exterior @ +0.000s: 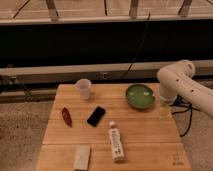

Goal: Pick up the ceramic bowl

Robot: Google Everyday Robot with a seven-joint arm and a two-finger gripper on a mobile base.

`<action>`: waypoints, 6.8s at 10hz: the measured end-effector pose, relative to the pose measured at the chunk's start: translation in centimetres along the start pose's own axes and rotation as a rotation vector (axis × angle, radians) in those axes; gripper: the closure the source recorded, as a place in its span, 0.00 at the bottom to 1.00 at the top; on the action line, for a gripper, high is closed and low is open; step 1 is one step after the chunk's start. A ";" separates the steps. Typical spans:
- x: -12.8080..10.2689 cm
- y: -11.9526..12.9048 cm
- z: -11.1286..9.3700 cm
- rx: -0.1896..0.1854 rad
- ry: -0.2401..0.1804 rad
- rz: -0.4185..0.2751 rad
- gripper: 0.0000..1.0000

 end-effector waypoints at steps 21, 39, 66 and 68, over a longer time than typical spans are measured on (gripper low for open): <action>0.0 -1.2 10.0 -0.073 -0.024 -0.184 0.20; 0.4 -0.2 12.7 -0.160 0.009 -0.218 0.34; 0.0 -1.9 9.7 -0.156 0.003 -0.290 0.43; 0.2 -2.2 9.3 -0.147 -0.004 -0.294 0.23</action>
